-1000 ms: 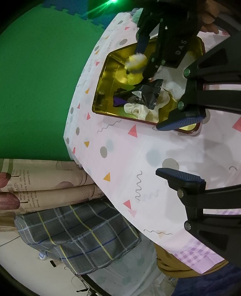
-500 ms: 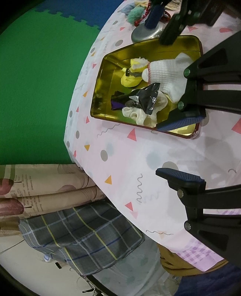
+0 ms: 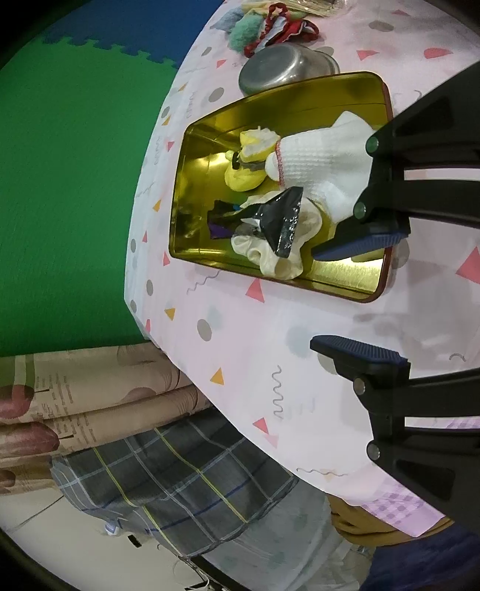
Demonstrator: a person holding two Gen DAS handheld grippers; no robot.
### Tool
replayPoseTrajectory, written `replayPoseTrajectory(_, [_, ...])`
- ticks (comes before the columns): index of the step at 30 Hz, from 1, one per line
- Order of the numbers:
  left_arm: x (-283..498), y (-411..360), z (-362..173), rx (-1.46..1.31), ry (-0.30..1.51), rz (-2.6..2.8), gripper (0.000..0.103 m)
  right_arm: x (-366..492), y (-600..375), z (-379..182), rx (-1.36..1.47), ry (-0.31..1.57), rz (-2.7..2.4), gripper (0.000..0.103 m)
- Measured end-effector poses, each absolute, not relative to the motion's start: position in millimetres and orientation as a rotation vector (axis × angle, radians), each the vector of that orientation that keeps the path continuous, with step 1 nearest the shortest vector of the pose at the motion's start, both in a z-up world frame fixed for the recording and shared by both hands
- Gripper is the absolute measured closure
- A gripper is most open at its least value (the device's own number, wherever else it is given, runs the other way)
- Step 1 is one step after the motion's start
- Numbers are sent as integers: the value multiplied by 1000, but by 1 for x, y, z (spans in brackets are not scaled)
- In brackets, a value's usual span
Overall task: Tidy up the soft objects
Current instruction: 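Grasp the white 'CLOTH' towel on the table with the right gripper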
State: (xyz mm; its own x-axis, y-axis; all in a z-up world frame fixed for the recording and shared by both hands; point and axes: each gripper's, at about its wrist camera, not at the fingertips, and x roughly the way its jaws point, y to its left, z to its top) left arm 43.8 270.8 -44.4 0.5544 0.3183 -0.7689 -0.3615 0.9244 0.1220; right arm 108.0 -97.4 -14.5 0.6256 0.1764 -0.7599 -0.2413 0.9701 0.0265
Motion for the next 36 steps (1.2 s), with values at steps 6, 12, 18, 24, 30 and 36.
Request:
replayPoseTrajectory(6, [45,264,-46,-35,900,386,60,120,-154,-27,-4,890,125,41])
replayPoseTrajectory(12, [46,260,-47,-34,905,364,60,134,-173,-47,35,916,95,40])
replayPoseTrajectory(18, [47,254,-51,-17,910,350,60,148,-176,-64,56,933,85,39])
replayPoseTrajectory(24, [48,246,-52,7,906,329,60,157,-180,-79,83,944,96,40])
replayPoseTrajectory(30, [50,237,-52,33,900,317,60,150,-180,-76,62,902,107,54])
replayPoseTrajectory(36, [48,220,-47,62,891,289,60,142,-186,-74,50,880,98,61])
